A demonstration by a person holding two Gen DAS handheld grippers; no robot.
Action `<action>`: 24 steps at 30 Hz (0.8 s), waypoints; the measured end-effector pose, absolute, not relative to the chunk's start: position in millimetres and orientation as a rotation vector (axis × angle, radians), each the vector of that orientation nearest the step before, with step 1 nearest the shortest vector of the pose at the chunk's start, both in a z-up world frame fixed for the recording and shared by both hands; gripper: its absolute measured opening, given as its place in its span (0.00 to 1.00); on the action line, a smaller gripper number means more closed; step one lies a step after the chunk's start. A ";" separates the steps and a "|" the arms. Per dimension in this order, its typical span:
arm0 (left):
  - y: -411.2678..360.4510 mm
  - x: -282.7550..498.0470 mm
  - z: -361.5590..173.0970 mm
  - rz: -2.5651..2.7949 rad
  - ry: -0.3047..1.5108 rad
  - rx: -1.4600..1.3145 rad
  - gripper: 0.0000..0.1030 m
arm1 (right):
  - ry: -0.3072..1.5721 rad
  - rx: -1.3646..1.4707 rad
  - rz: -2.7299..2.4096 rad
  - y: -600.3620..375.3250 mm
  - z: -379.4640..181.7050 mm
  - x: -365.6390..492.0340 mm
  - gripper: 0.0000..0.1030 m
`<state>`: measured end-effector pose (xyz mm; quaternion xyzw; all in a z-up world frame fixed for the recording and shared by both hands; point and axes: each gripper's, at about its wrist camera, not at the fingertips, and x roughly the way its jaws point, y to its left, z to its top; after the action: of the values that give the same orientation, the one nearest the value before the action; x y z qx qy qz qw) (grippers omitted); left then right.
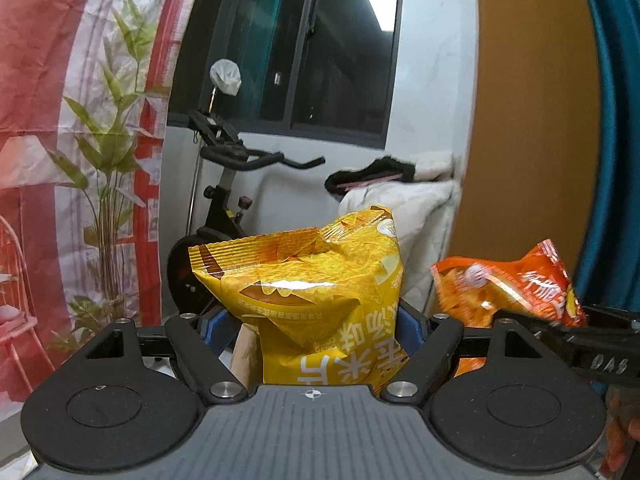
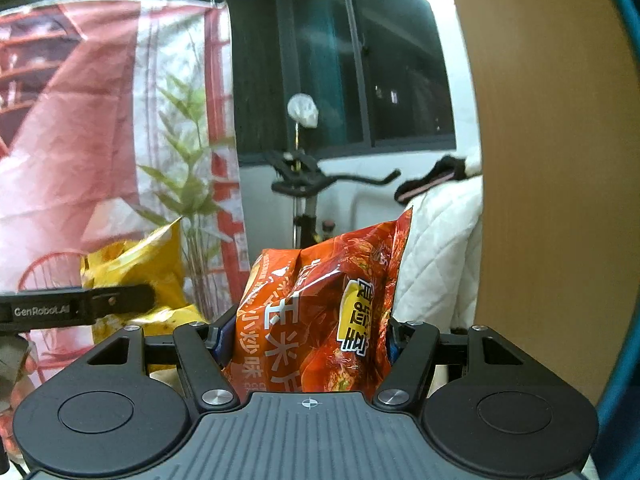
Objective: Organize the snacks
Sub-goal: 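Lift the yellow and orange bags up over the box with both grippers, then open both grippers to drop the yellow and orange bags into the box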
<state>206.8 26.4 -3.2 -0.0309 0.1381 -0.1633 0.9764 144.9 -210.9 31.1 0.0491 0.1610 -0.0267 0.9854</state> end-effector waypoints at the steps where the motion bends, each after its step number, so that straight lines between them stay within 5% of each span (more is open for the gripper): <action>1: 23.0 213.5 -6.5 -0.316 0.291 -0.044 0.79 | 0.341 0.090 -0.060 -210.1 24.1 155.0 0.59; 10: 7.6 256.2 -35.7 -0.298 0.383 0.028 0.80 | 0.502 0.062 -0.120 -206.8 -41.3 201.5 0.61; 13: 6.3 259.9 -38.8 -0.339 0.408 0.017 0.88 | 0.557 0.081 -0.094 -205.9 -56.5 204.9 0.65; 16: 8.2 254.6 -36.1 -0.363 0.390 0.004 0.94 | 0.557 0.085 -0.098 -205.5 -57.2 202.1 0.77; 24: 14.2 231.5 -24.8 -0.360 0.387 0.007 0.94 | 0.528 0.087 -0.080 -208.6 -40.0 175.9 0.77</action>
<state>231.5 14.2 -24.8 0.0036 0.1911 -0.1777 0.9653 175.9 -208.6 -40.0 0.0428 0.2610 -0.0397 0.9636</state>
